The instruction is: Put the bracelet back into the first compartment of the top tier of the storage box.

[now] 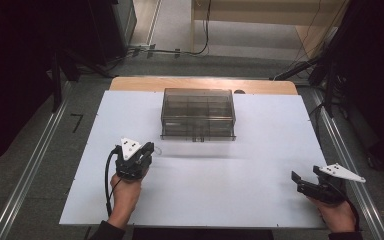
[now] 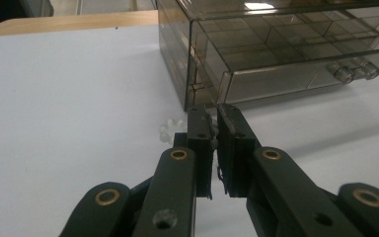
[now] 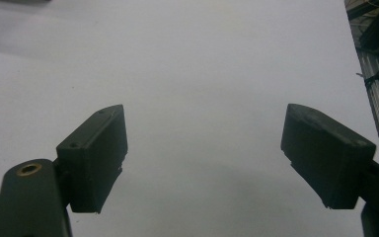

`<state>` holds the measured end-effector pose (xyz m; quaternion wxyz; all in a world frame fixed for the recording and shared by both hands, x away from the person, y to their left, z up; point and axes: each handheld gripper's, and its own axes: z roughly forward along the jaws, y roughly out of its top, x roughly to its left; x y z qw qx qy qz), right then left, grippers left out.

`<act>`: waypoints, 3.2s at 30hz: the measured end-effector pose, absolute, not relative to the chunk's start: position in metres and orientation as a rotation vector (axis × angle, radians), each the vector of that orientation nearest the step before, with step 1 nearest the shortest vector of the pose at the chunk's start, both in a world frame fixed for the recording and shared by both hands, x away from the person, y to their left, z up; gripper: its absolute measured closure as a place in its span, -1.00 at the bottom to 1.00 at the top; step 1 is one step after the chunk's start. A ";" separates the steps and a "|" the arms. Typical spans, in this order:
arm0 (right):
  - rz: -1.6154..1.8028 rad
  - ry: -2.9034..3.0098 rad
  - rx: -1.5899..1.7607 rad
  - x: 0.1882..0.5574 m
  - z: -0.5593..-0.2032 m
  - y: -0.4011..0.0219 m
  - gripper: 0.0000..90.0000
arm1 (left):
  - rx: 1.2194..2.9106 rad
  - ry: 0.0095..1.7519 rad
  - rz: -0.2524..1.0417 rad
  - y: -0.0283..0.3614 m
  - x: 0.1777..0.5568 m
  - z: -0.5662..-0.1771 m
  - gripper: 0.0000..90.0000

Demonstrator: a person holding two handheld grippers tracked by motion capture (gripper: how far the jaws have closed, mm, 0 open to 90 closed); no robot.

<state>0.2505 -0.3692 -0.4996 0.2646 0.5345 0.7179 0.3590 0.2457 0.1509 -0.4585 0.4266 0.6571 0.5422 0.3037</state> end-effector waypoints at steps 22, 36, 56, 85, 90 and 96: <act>0.969 1.944 1.450 0.251 -0.500 -0.369 -0.63 | 1.602 1.322 0.760 0.146 0.252 -0.443 0.89; 0.970 1.946 1.450 0.251 -0.500 -0.369 -0.63 | 1.594 1.308 0.765 0.142 0.257 -0.438 0.90; 0.964 1.952 1.450 0.252 -0.501 -0.369 -0.63 | 1.567 1.292 0.767 0.139 0.264 -0.429 0.90; 0.962 1.957 1.446 0.253 -0.502 -0.369 -0.63 | 1.546 1.277 0.771 0.133 0.279 -0.426 0.90; 0.956 1.961 1.451 0.253 -0.502 -0.369 -0.63 | 1.549 1.274 0.771 0.130 0.284 -0.427 0.90; 0.958 1.964 1.449 0.254 -0.502 -0.369 -0.63 | 1.554 1.268 0.762 0.127 0.290 -0.429 0.89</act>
